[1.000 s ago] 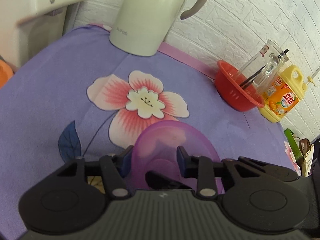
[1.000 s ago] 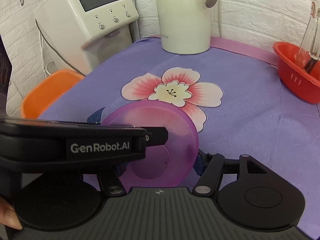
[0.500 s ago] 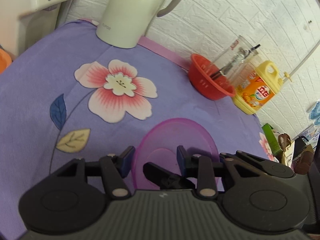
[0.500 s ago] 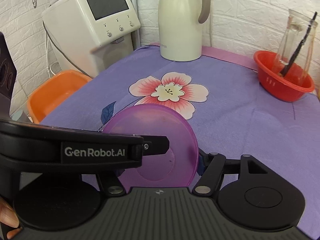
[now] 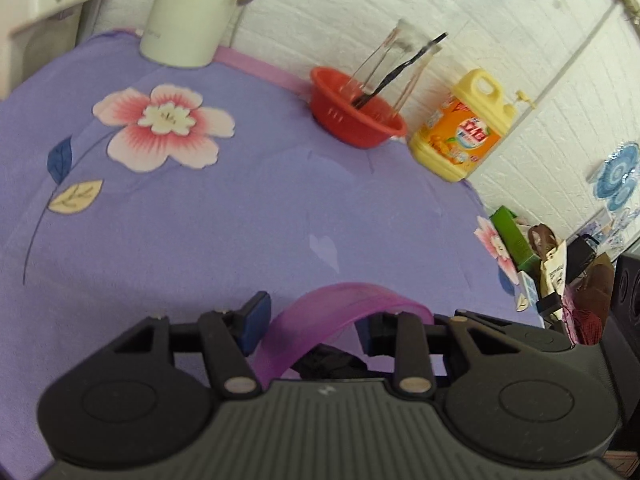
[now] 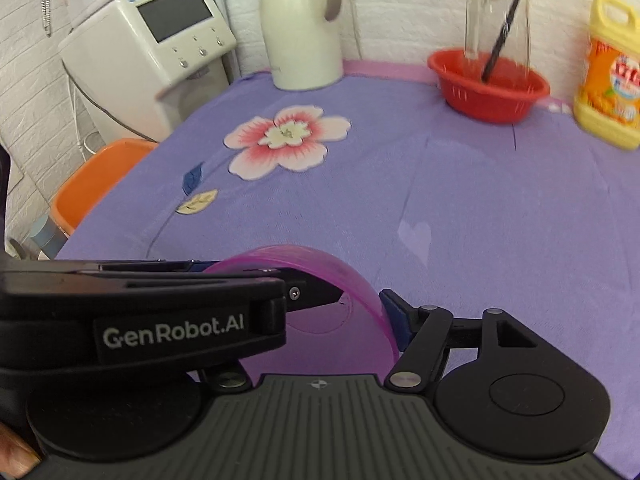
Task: Organize plates and bowls
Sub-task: 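Lift the pink bowl with both tools and carry it toward the stack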
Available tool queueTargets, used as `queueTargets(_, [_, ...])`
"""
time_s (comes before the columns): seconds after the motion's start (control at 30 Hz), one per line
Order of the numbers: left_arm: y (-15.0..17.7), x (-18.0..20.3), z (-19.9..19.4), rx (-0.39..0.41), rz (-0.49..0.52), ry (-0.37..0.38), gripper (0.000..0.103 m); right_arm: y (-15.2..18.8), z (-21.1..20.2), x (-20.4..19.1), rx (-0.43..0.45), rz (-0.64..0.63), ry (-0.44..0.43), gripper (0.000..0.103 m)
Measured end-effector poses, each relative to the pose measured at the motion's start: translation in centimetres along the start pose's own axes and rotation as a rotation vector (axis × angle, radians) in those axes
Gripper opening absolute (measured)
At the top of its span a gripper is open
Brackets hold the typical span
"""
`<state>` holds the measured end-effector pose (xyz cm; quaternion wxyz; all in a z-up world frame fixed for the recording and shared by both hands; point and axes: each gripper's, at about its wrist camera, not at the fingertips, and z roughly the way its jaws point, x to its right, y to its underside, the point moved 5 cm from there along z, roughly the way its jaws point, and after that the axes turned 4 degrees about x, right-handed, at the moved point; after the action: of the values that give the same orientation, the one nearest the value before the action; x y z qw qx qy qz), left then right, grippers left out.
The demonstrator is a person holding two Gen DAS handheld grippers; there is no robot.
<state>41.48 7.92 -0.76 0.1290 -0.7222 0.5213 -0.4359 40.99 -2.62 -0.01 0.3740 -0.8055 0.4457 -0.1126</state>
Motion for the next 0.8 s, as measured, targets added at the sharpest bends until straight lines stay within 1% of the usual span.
queueTargets(0.1, [-0.1,-1.1,1.1,-0.017,-0.026,-0.001,0.031,0.1,1.4,0.4,-0.016,0.0,-0.001,0.103])
queueTargets(0.17, [-0.8,-1.8,1.6,-0.006,-0.031,0.002,0.032,-0.2,2.1,0.7,-0.011,-0.002,0.002,0.103])
queueTargets(0.2, [-1.1,-2.1,1.8,-0.004,-0.029,-0.006,0.033,-0.4,2.2,0.9,-0.008,0.0,0.004,0.103])
queueTargets(0.23, [-1.5,-2.4,2.0,-0.002,-0.024,-0.012,0.037,-0.6,2.2,1.2,-0.002,0.002,0.004,0.103])
queueTargets(0.33, [-2.4,-3.3,2.0,0.001,-0.003,-0.007,0.047,-0.8,1.0,2.3,0.03,-0.015,0.018,0.103])
queueTargets(0.4, [-2.5,-3.7,1.9,0.004,0.005,0.006,0.048,-0.7,-0.1,3.0,0.059,-0.025,0.034,0.103])
queueTargets(0.5, [-2.2,-3.9,1.9,-0.017,0.012,0.028,0.048,-0.3,-1.2,3.5,0.081,-0.009,0.017,0.103])
queueTargets(0.6, [-1.5,-3.9,2.3,-0.045,0.028,0.028,0.048,0.4,-1.0,3.1,0.055,-0.023,-0.001,0.103])
queueTargets(0.7, [-1.0,-3.7,2.6,-0.059,0.031,0.038,0.048,0.7,-0.2,2.7,0.021,-0.024,-0.021,0.103])
queueTargets(0.8, [-0.7,-3.6,2.8,-0.065,0.043,0.036,0.048,1.0,0.5,2.7,0.006,-0.013,-0.024,0.103])
